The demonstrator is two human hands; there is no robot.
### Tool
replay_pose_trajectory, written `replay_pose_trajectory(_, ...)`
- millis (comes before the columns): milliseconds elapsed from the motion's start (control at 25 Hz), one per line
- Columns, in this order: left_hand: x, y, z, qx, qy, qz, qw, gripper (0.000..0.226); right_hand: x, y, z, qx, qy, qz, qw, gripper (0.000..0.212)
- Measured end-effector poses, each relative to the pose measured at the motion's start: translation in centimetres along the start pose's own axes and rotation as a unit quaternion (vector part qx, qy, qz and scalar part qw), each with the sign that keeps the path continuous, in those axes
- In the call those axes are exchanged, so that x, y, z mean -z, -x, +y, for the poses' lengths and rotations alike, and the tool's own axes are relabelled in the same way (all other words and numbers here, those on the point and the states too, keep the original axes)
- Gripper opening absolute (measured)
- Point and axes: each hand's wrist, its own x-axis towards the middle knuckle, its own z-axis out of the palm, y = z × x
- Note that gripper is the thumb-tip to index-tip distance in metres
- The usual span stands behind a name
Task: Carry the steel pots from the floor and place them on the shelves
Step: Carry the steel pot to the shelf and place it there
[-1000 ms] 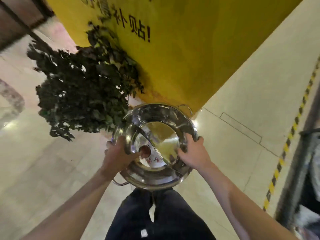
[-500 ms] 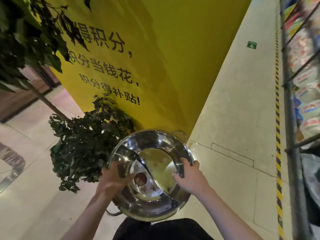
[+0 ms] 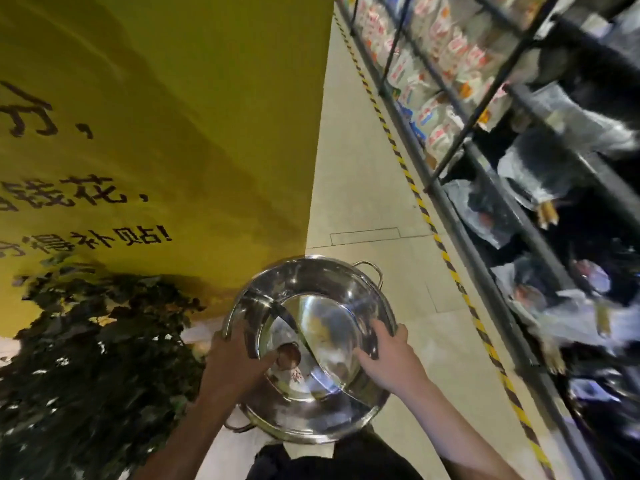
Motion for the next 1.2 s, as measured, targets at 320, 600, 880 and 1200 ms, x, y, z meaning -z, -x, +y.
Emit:
replay_pose_trajectory(320,-3.9,-0.2,11.2,-0.235,-0.127,-0.122,0.956,0.099,-0.9,10.6,9.6,-0.207,-0.186,0.106,0.955,0.074)
replay_pose_trajectory(600,-15.3,8.8,25.5,-0.372,-0.197,-0.214,0.881,0.081,-2.0,23.0,21.5,-0.347,-0.311,0.231,0.854,0.078)
replay_pose_trajectory(880,-28.1,18.8,34.0,-0.478,-0.250,-0.306,0.784,0.077,-5.1,32.9,31.0,-0.479,-0.358,0.281,0.751,0.063)
replay_pose_trajectory(1200,-39.8,23.5,45.3,-0.553,-0.315,-0.359,0.683,0.069,-3.9,35.3,38.1,-0.564,-0.411,0.294,0.654,0.066)
